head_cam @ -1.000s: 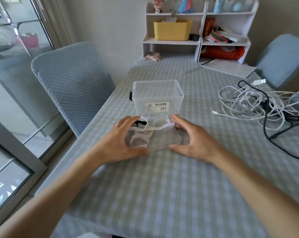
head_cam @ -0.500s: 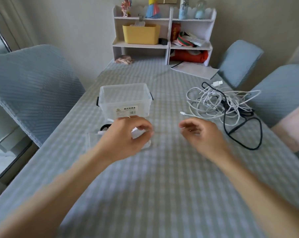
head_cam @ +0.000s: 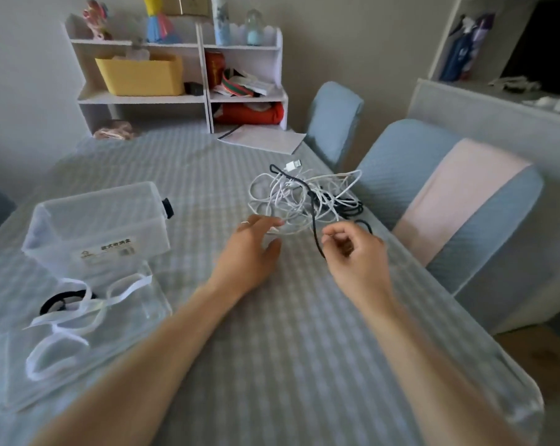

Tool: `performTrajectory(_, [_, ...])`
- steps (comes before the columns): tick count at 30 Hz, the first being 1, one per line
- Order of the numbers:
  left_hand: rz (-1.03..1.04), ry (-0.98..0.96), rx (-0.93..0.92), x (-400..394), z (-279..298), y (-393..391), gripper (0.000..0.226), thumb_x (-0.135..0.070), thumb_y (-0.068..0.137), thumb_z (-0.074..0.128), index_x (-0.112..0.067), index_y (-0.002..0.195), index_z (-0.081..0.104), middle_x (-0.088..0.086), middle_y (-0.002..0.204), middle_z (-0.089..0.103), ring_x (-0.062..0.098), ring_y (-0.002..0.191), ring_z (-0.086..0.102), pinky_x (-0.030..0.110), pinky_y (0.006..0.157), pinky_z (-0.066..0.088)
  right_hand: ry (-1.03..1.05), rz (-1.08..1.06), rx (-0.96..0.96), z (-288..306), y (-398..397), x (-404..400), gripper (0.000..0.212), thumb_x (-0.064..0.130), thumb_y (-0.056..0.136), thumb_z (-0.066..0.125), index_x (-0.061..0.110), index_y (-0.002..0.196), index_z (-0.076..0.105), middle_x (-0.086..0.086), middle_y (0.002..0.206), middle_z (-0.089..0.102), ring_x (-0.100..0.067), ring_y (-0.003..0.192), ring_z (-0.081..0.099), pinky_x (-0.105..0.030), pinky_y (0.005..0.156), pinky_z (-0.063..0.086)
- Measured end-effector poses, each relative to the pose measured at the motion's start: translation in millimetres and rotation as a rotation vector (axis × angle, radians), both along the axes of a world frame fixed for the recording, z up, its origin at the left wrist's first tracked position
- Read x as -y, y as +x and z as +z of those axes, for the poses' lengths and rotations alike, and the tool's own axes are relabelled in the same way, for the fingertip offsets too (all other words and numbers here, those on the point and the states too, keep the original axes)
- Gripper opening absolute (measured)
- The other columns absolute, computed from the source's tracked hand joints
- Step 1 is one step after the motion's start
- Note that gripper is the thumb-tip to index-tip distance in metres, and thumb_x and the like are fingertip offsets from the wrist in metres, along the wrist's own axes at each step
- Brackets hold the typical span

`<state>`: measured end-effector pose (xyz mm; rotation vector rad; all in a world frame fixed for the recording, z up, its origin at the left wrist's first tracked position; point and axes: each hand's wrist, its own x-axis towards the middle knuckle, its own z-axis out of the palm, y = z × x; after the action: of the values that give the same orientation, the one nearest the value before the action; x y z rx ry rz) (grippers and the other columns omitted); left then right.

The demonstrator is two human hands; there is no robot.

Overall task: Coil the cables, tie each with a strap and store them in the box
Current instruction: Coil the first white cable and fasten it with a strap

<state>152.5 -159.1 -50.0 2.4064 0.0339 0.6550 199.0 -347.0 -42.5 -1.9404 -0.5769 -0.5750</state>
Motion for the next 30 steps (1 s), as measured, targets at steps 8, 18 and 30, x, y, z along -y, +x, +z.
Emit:
performTrajectory(8, [-0.055, 0.053, -0.085, -2, -9, 7, 0.042, -0.018, 0.080, 0.056, -0.014, 0.120, 0.069, 0.013, 0.120, 0.065, 0.035, 0.113, 0.058, 0.037, 0.095, 0.051, -0.550, -0.209, -0.023, -11, 11, 12, 0.016, 0.019, 0.077, 0.069, 0.015, 0.092, 0.072, -0.004, 0.098, 0.064, -0.030, 0.099, 0.060, -0.039, 0.092, 0.044])
performTrajectory(18, [-0.299, 0.147, -0.088, 12, -4, -28, 0.050, -0.021, 0.078, 0.060, -0.027, 0.128, 0.065, 0.009, 0.142, 0.050, 0.032, 0.128, 0.051, 0.047, 0.104, 0.044, -0.049, -0.033, -0.230, 0, -36, 15, 0.011, 0.009, 0.086, 0.072, 0.019, 0.082, 0.071, 0.015, 0.072, 0.065, 0.007, 0.066, 0.058, -0.010, 0.066, 0.040])
performTrajectory(30, [-0.276, 0.069, -0.102, 3, -5, -66, 0.032, -0.022, 0.082, 0.052, -0.018, 0.106, 0.073, 0.001, 0.118, 0.062, 0.019, 0.102, 0.065, 0.036, 0.088, 0.054, 0.101, 0.041, -0.296, -7, -59, 9, 0.007, 0.013, 0.089, 0.069, 0.014, 0.085, 0.074, 0.007, 0.070, 0.069, -0.007, 0.067, 0.063, -0.026, 0.067, 0.049])
